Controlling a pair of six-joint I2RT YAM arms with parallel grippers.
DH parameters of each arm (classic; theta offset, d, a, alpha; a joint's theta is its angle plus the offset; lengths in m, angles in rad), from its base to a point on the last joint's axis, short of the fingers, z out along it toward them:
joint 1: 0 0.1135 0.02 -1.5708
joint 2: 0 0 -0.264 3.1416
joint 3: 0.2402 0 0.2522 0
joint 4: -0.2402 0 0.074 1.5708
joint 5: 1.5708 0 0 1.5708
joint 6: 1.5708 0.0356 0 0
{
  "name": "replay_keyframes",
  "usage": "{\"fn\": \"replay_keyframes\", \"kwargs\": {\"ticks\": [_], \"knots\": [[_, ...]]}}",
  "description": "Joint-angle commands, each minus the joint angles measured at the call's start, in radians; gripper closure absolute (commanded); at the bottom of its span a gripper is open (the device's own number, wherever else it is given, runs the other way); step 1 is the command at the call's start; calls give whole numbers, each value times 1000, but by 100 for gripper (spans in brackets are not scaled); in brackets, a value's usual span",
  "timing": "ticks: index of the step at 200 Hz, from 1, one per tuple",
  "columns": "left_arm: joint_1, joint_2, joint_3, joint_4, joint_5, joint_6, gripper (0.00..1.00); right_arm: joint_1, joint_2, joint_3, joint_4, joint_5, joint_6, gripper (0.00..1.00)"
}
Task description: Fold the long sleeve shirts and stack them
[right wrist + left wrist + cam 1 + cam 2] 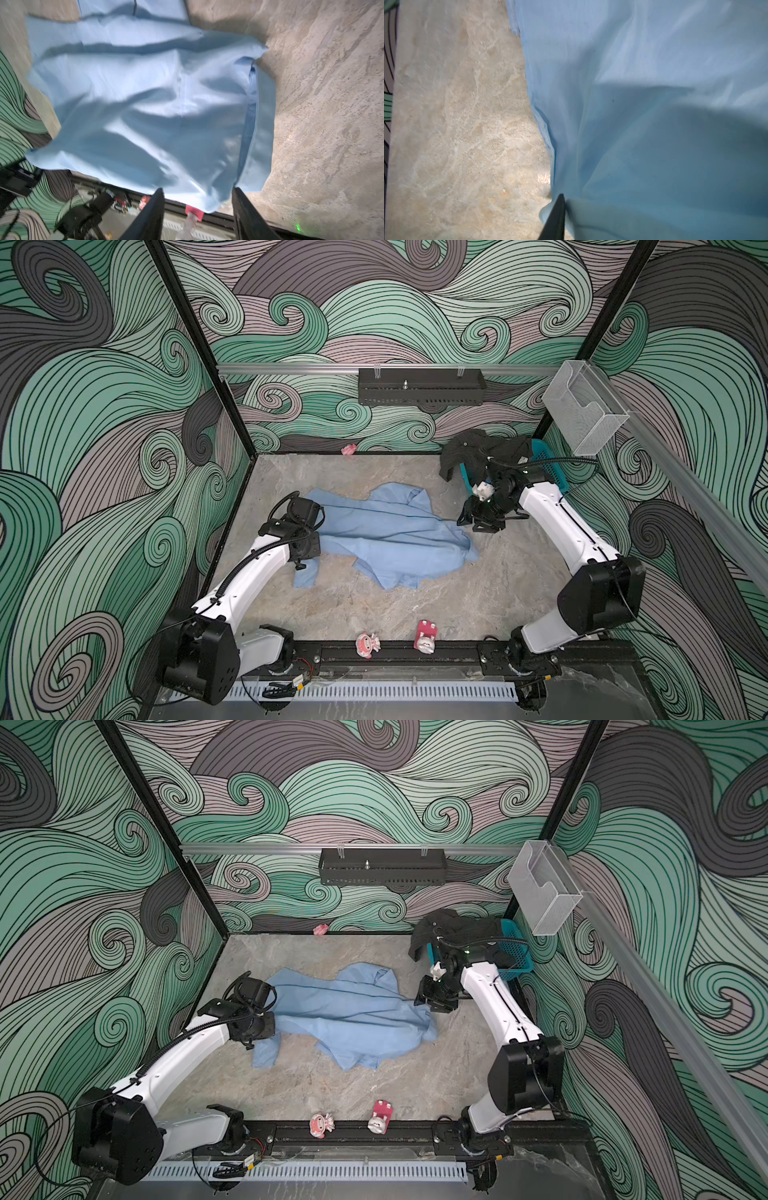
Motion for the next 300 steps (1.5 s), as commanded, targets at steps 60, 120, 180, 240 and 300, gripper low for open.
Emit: {"fn": "replay_keyframes", "kwargs": {"ticks": [60, 120, 180, 240, 300], "knots": [[0, 53, 49, 26, 89, -35, 92, 403, -276, -293, 101, 113, 152, 43], [0, 59, 95, 28, 85, -21, 92, 419, -204, -516, 223, 71, 248, 23], [0, 64, 106, 34, 90, -18, 92, 461, -333, -799, 485, -80, 466, 23], [0, 76, 127, 31, 83, -11, 93, 458, -217, -805, 620, -45, 442, 73], [0, 136, 263, -9, 5, 54, 94, 323, -190, -266, 231, 131, 211, 100]]}}
